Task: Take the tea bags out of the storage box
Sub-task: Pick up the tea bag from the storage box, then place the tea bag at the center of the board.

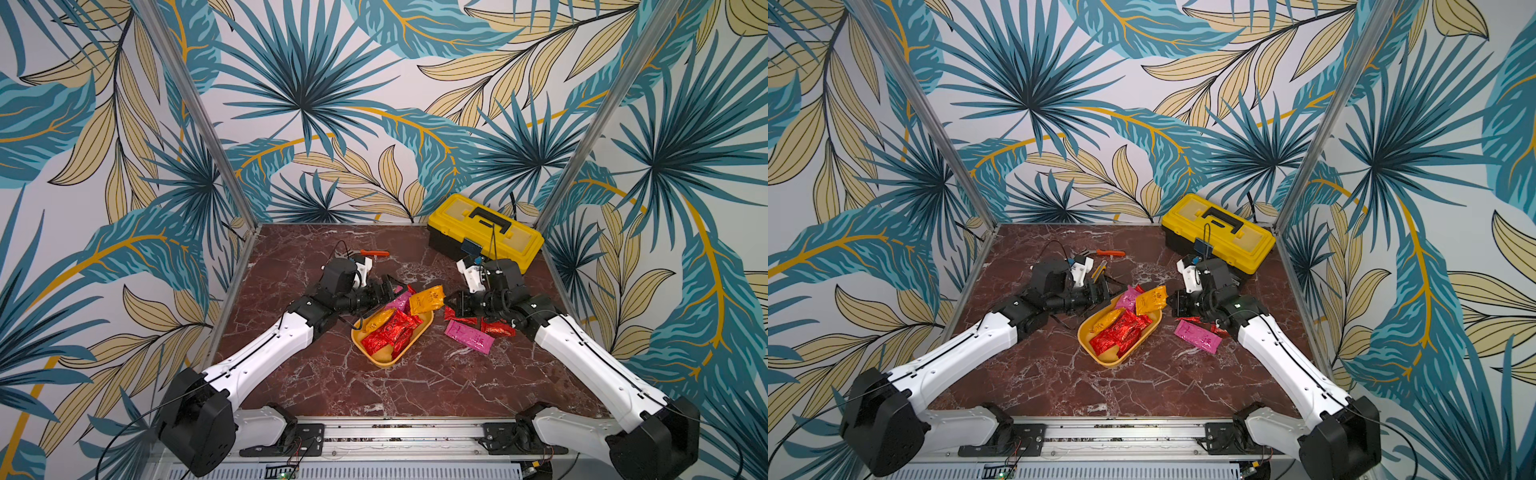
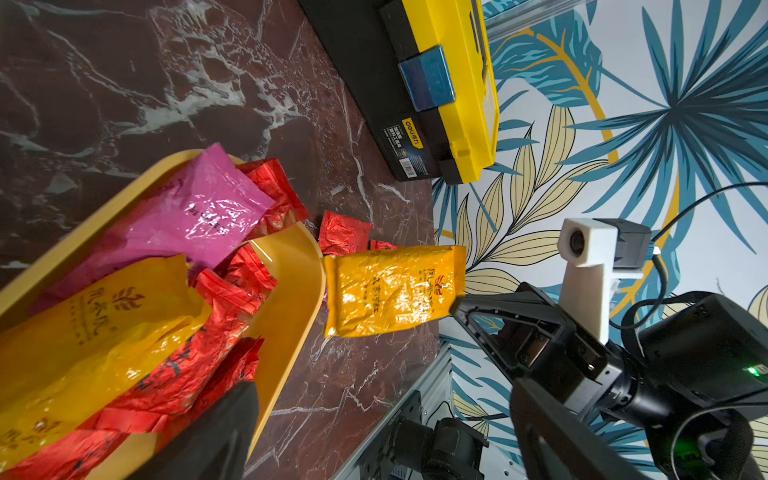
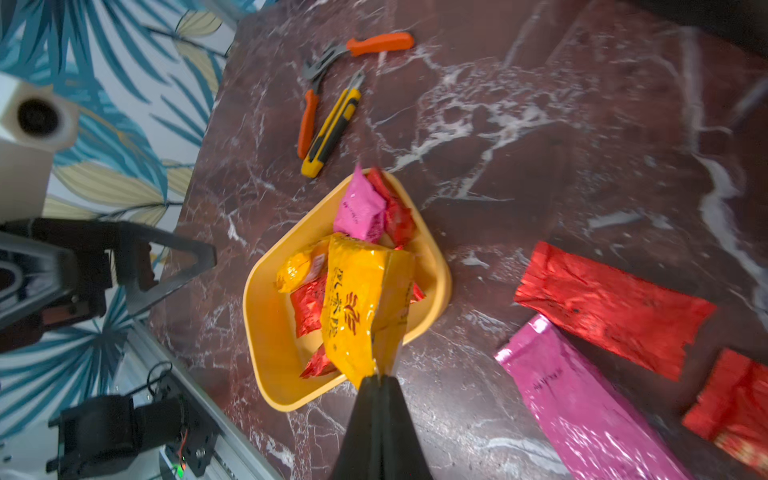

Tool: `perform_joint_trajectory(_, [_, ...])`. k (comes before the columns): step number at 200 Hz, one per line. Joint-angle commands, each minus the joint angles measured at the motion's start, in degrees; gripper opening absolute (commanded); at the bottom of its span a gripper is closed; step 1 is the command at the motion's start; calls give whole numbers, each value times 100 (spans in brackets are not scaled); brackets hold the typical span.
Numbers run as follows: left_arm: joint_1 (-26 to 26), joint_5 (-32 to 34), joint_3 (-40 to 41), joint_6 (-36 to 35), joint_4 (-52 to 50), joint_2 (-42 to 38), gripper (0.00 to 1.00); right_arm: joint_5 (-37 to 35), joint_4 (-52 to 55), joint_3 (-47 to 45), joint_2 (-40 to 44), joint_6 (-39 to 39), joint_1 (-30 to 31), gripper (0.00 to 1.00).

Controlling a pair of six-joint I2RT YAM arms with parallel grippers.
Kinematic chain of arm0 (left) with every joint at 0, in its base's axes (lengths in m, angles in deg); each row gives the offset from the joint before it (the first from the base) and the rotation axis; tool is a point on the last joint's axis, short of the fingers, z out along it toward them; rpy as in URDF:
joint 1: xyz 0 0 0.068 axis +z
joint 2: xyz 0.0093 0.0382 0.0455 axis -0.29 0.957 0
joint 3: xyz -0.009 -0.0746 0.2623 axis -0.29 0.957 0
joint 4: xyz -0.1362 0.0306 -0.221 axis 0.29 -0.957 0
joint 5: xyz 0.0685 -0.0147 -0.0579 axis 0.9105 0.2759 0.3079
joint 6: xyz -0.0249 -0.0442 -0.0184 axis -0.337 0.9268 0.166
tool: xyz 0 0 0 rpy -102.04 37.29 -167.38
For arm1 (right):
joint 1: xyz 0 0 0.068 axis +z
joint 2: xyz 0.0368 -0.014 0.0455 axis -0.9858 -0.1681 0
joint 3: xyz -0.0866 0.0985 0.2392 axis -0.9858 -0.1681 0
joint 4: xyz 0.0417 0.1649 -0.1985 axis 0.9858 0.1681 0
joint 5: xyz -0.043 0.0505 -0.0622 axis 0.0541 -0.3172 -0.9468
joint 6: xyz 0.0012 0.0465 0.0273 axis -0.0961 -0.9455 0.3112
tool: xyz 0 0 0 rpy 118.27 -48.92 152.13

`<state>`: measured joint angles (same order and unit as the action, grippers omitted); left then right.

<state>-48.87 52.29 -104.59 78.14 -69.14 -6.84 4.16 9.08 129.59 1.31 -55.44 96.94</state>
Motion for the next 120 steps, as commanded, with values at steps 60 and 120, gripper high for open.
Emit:
perform_joint_trajectory(60, [-503,-19,-694,-118,302,673,100,-142,-9,-883,506,-1189,-1789,0])
perform_joint_trajectory(120, [-505,773,-630,-821,-1050,113,100,-343,-110,-1300,191,-1488,-2526,7])
